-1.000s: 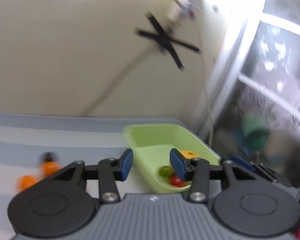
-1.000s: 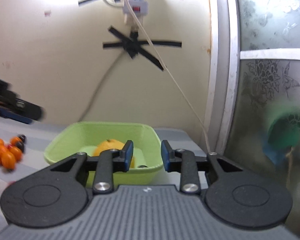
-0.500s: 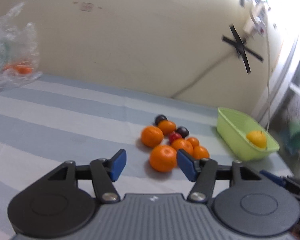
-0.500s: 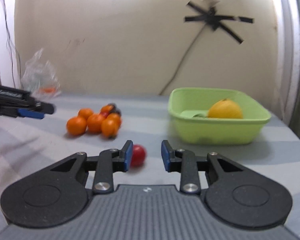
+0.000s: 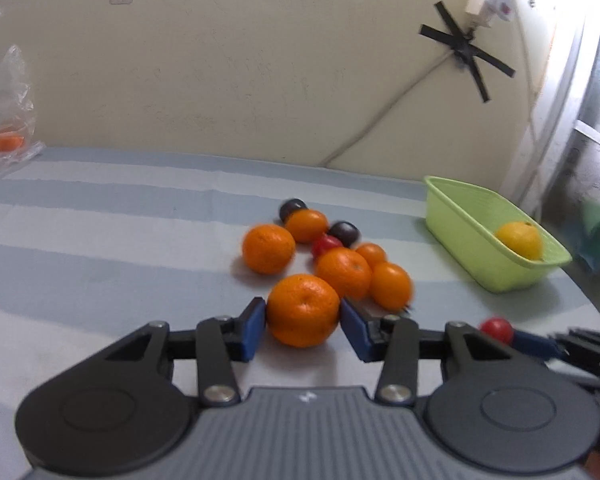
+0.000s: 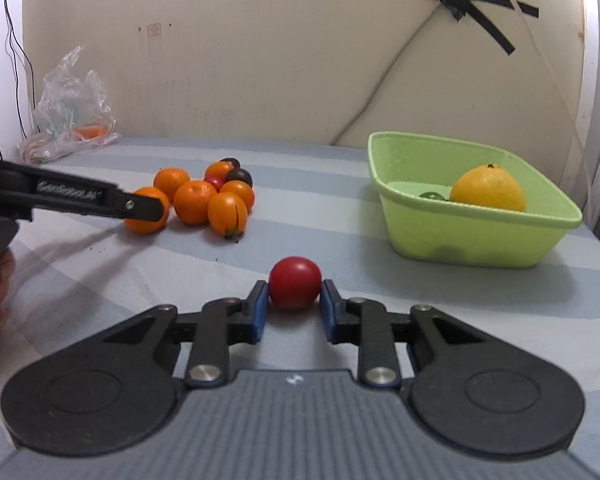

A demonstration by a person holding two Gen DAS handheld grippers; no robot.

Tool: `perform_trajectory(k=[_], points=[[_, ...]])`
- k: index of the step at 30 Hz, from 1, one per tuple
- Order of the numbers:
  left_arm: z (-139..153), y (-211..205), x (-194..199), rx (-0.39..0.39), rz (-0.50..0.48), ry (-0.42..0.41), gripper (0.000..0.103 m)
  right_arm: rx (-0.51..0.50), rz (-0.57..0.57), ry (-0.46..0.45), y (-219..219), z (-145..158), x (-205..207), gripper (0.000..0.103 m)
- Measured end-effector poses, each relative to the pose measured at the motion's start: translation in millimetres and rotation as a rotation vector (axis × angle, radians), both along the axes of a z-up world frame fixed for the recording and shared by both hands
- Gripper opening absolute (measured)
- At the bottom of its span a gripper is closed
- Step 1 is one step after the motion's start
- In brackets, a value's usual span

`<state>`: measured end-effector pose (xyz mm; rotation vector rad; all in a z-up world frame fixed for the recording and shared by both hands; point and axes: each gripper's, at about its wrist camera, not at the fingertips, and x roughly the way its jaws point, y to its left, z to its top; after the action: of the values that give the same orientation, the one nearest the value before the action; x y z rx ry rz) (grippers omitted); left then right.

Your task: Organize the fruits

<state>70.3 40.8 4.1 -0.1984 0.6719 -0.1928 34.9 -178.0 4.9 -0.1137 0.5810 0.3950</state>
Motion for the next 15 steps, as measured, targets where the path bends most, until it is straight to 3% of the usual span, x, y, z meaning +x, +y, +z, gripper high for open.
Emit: perform_trajectory(k=[6, 15], points=[[2, -34, -34, -0.041, -0.132, 0.015, 0.042, 0.018, -0.018, -0.037, -14, 3, -22, 0.030], [5, -121, -36, -0.024, -0.362, 0.001, 0.042, -0.012, -0.152, -0.075, -62, 6, -50, 0.030]])
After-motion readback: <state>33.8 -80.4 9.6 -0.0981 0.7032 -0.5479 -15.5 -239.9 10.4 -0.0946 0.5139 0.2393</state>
